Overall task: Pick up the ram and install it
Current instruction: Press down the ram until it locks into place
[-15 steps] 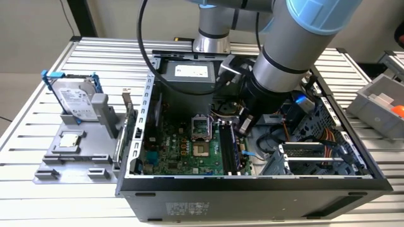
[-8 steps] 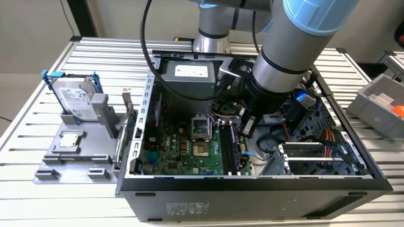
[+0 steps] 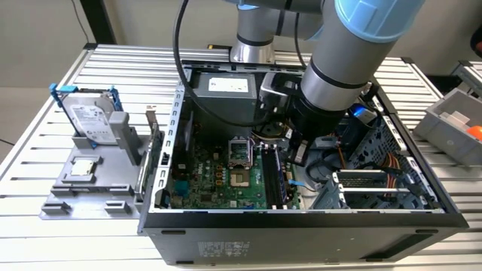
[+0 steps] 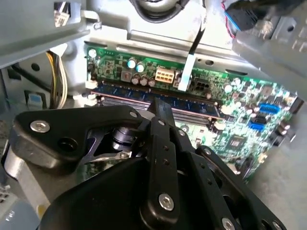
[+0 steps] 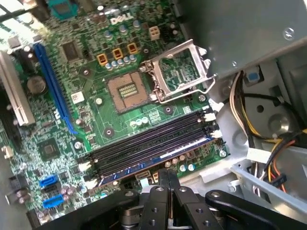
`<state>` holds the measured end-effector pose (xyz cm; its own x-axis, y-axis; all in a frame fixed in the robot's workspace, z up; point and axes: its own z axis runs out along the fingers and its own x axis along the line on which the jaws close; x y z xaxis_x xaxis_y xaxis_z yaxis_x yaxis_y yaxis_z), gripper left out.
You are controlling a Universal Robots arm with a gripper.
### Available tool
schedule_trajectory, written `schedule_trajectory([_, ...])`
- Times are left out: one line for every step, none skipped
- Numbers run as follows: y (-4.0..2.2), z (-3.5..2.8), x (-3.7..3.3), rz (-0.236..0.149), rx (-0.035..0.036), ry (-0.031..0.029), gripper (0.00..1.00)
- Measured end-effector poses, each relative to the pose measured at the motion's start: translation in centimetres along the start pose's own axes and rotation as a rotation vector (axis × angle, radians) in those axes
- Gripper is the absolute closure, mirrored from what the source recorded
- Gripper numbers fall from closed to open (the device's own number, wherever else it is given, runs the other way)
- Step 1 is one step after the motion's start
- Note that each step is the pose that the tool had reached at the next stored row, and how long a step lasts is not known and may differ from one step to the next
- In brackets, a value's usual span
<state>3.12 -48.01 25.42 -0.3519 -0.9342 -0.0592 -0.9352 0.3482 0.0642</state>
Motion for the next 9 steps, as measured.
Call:
schedule_trajectory([0.0,0.0,0.0,-0.02,-0.0011,0.0013,1.0])
schedule_trajectory([0.0,0.01,0.0,-0.037,-0.0022,0.0023,1.0])
schedule_trajectory([0.0,0.03,0.0,-0.054,-0.0032,0.0034,1.0])
schedule_trajectory([-0.01,0.06,0.0,-0.073,-0.0043,0.0044,1.0])
schedule_trajectory([-0.01,0.07,0.0,-0.091,-0.0055,0.0058,1.0])
schedule_trajectory([0.0,0.08,0.01,-0.11,-0.0065,0.0071,1.0])
schedule_trajectory([-0.01,0.1,0.01,-0.128,-0.0076,0.0082,1.0])
schedule_trajectory([-0.01,0.11,0.01,-0.146,-0.0087,0.0093,1.0])
schedule_trajectory([-0.01,0.12,0.01,-0.164,-0.0098,0.0106,1.0])
